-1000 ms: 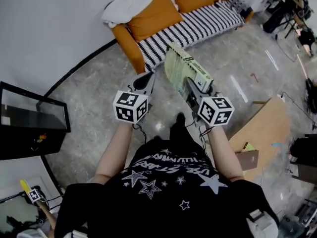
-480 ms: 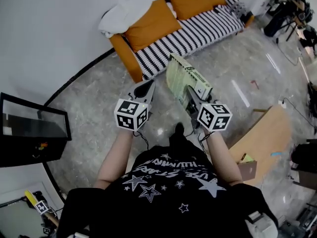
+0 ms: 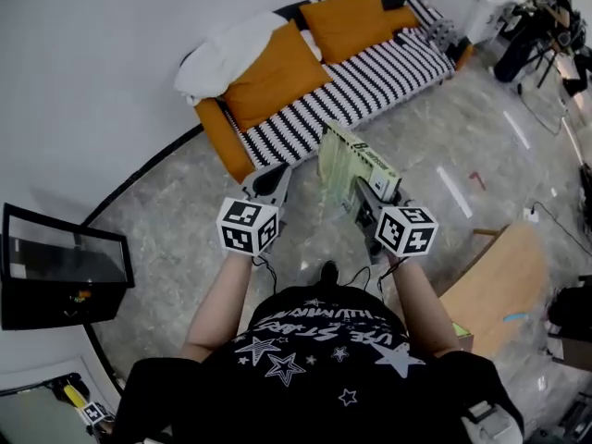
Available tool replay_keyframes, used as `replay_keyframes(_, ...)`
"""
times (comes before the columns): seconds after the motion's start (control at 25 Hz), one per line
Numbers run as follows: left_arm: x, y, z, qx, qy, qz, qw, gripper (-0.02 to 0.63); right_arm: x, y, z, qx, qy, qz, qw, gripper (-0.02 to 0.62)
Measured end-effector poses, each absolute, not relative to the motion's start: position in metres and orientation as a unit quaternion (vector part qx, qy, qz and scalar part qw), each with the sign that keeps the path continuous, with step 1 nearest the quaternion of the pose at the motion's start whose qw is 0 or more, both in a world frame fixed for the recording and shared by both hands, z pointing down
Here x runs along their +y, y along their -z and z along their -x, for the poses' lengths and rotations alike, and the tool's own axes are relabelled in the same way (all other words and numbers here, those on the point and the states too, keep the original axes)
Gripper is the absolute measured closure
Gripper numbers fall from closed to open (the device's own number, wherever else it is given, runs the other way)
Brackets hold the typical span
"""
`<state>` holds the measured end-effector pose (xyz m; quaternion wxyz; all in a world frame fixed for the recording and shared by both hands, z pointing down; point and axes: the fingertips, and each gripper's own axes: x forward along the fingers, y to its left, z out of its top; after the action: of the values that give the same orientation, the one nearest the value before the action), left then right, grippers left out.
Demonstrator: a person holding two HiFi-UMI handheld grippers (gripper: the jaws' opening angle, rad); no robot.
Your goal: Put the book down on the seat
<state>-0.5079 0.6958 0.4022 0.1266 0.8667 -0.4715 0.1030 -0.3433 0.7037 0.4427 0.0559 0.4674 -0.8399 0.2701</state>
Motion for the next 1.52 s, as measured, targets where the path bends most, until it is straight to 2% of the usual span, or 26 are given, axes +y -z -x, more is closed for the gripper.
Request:
replay_keyframes(0.36, 0.671, -0.416, 0.487, -0.486, -0.129, -0.853, 0.139, 0.598, 0.67, -0.448, 0.307, -0.839, -0.28, -0.462, 0.062, 0.425)
replay_keyframes(0.84, 0.643, -0.438, 0.488, -0.477, -0.151, -0.85, 0.164, 0.598, 0.652, -0.474, 0.314, -0.834, -0.316, -0.443, 0.091, 0.425)
replay_keyframes(1.52, 0.472, -0.467, 0.473, -0.401, -0.16, -0.885, 0.174, 0.598, 0.508, -0.491, 0.301, -0.785, -0.338, -0.511, 0.087, 0.425)
